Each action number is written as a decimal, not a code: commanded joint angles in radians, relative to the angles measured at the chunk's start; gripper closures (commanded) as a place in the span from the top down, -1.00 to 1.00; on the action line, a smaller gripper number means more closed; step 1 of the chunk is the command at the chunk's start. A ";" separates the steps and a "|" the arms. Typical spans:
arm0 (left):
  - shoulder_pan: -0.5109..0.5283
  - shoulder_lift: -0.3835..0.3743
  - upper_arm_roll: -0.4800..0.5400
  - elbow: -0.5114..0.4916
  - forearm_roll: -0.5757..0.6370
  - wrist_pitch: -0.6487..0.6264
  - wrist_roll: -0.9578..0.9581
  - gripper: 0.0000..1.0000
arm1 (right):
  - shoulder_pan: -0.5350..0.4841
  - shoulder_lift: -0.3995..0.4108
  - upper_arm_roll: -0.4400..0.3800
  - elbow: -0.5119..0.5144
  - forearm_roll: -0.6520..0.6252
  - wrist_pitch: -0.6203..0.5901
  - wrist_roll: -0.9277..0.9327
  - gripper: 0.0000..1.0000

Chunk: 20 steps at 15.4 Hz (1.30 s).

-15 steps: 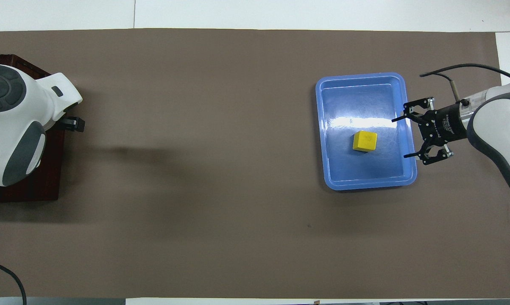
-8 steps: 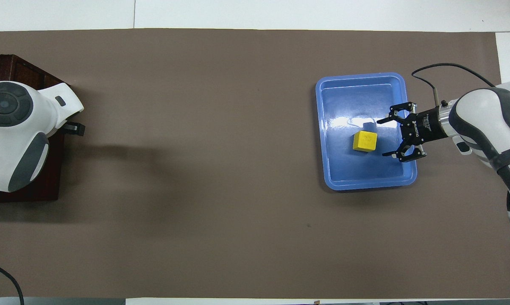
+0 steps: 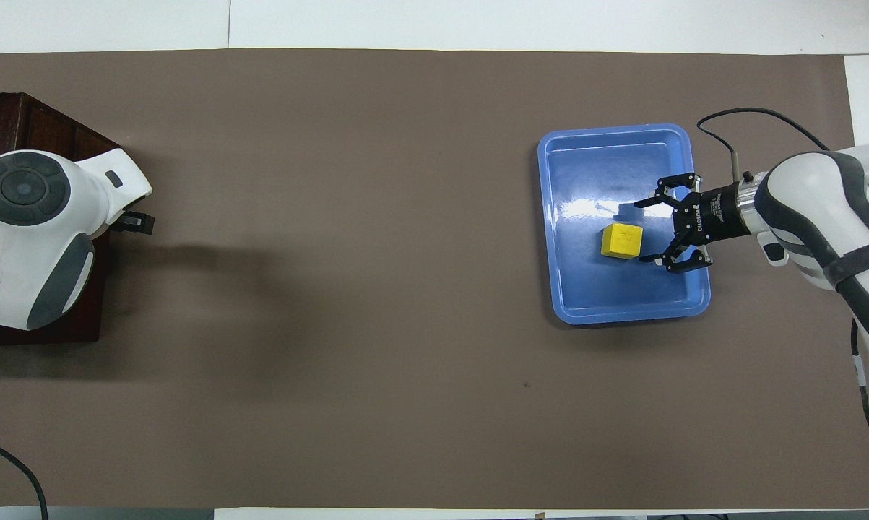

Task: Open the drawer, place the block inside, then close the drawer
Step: 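Reach the right gripper into the blue tray toward the yellow block, then close the right gripper on the block while the left gripper pulls the drawer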

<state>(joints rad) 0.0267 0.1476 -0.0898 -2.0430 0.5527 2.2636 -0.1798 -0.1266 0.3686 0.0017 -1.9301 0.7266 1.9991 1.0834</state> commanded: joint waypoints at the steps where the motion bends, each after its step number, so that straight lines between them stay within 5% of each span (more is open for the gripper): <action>1: -0.074 0.023 -0.004 0.009 0.012 0.022 -0.114 1.00 | 0.002 -0.008 0.006 -0.023 0.022 0.015 0.026 1.00; 6: -0.238 0.021 -0.004 0.043 -0.081 -0.058 -0.300 1.00 | 0.005 -0.011 0.009 -0.043 0.022 0.036 0.018 1.00; 14: -0.260 0.023 -0.002 0.079 -0.123 -0.108 -0.314 1.00 | 0.031 -0.011 0.012 -0.050 0.022 0.070 0.007 0.89; 20: -0.287 0.027 -0.002 0.411 -0.312 -0.531 -0.380 1.00 | 0.016 -0.013 0.011 -0.052 0.022 0.066 -0.043 1.00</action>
<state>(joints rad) -0.2216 0.1544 -0.1047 -1.7295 0.2891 1.8434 -0.5000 -0.0970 0.3685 0.0079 -1.9625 0.7268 2.0508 1.0835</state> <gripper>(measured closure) 0.000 0.035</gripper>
